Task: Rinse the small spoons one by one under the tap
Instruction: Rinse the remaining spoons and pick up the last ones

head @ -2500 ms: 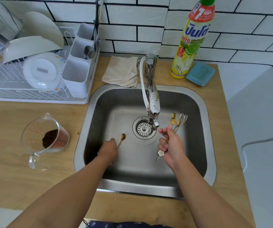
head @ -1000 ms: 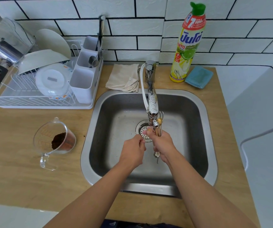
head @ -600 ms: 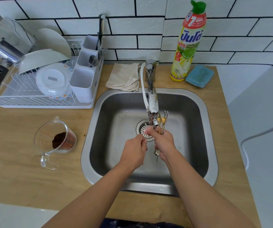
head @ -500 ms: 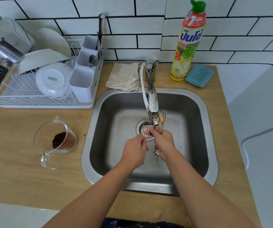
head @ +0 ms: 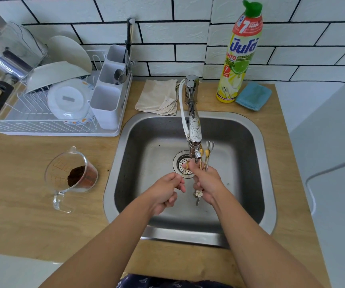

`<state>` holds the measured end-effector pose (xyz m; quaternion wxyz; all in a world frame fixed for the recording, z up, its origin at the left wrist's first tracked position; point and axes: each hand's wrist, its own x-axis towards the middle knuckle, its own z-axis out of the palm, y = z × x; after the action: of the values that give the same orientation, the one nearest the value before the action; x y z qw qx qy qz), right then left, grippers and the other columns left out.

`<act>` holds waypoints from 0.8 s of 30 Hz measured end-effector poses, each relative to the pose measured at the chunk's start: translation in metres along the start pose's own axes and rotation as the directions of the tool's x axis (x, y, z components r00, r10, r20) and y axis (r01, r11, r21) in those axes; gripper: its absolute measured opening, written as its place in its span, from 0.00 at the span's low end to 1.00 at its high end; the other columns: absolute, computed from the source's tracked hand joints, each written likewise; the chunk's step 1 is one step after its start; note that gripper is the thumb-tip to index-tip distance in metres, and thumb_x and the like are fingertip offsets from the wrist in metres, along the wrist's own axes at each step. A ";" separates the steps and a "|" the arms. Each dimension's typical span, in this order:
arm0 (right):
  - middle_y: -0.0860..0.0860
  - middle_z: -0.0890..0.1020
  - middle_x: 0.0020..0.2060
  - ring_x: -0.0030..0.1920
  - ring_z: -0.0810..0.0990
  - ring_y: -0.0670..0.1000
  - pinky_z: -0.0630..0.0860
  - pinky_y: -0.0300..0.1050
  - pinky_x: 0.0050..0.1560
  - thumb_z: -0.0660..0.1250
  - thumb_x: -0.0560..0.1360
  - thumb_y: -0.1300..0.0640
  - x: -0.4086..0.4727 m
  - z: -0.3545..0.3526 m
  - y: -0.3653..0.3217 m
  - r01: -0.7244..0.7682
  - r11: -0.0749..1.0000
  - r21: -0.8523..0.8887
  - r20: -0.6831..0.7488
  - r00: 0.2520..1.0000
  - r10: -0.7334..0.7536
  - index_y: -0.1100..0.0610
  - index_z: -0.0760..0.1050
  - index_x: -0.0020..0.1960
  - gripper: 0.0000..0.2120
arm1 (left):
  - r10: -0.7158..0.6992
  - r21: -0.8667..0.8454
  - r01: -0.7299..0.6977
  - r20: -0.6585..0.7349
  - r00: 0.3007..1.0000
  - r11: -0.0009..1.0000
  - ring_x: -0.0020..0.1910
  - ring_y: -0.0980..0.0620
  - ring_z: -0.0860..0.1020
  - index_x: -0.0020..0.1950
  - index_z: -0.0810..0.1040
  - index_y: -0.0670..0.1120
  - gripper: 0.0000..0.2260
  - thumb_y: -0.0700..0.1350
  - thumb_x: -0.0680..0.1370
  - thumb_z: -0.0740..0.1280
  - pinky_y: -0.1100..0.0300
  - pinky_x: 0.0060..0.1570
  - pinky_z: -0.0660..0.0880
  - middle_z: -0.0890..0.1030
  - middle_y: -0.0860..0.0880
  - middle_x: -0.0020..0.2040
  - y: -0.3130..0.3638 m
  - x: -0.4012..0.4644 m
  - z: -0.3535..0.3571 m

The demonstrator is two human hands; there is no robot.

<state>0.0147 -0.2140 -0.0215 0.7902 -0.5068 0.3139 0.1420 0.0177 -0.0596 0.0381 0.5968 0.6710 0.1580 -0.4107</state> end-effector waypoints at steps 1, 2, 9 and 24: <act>0.48 0.75 0.31 0.24 0.60 0.44 0.58 0.37 0.22 0.77 0.75 0.55 -0.002 0.002 -0.001 0.008 1.000 -0.006 0.015 1.000 -0.008 0.55 0.86 0.49 0.04 | -0.007 -0.026 0.007 0.006 1.000 1.000 0.20 0.57 0.61 0.53 0.73 0.44 0.10 0.47 0.87 0.55 0.67 0.21 0.55 0.78 0.48 0.40 0.001 0.000 0.001; 0.47 0.75 0.30 0.24 0.60 0.44 0.58 0.37 0.22 0.78 0.74 0.56 -0.003 0.003 -0.002 0.018 0.999 -0.027 0.008 1.000 -0.018 0.56 0.85 0.50 0.07 | -0.012 -0.041 0.013 0.017 1.000 0.999 0.20 0.57 0.61 0.53 0.72 0.44 0.10 0.47 0.87 0.55 0.67 0.21 0.55 0.78 0.48 0.40 0.003 -0.001 0.003; 0.55 0.89 0.50 0.20 0.60 0.42 0.59 0.35 0.19 0.63 0.85 0.57 0.000 0.003 -0.006 0.035 0.982 0.184 0.049 0.998 -0.044 0.58 0.81 0.55 0.09 | -0.055 -0.445 0.133 0.182 0.982 0.886 0.18 0.60 0.61 0.49 0.74 0.42 0.10 0.45 0.86 0.58 0.70 0.17 0.53 0.77 0.48 0.37 0.008 -0.001 -0.001; 0.50 0.88 0.45 0.26 0.61 0.44 0.61 0.37 0.23 0.68 0.82 0.55 -0.018 0.004 -0.008 0.083 0.992 -0.096 -0.028 0.996 -0.086 0.52 0.82 0.60 0.08 | 0.104 0.169 -0.095 -0.044 0.994 0.981 0.23 0.55 0.70 0.55 0.79 0.44 0.12 0.48 0.86 0.57 0.63 0.23 0.66 0.79 0.48 0.36 -0.004 -0.004 -0.005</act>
<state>0.0069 -0.2122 -0.0036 0.7653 -0.5589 0.2977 0.1151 0.0146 -0.0528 0.0382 0.5540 0.7361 0.1051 -0.3744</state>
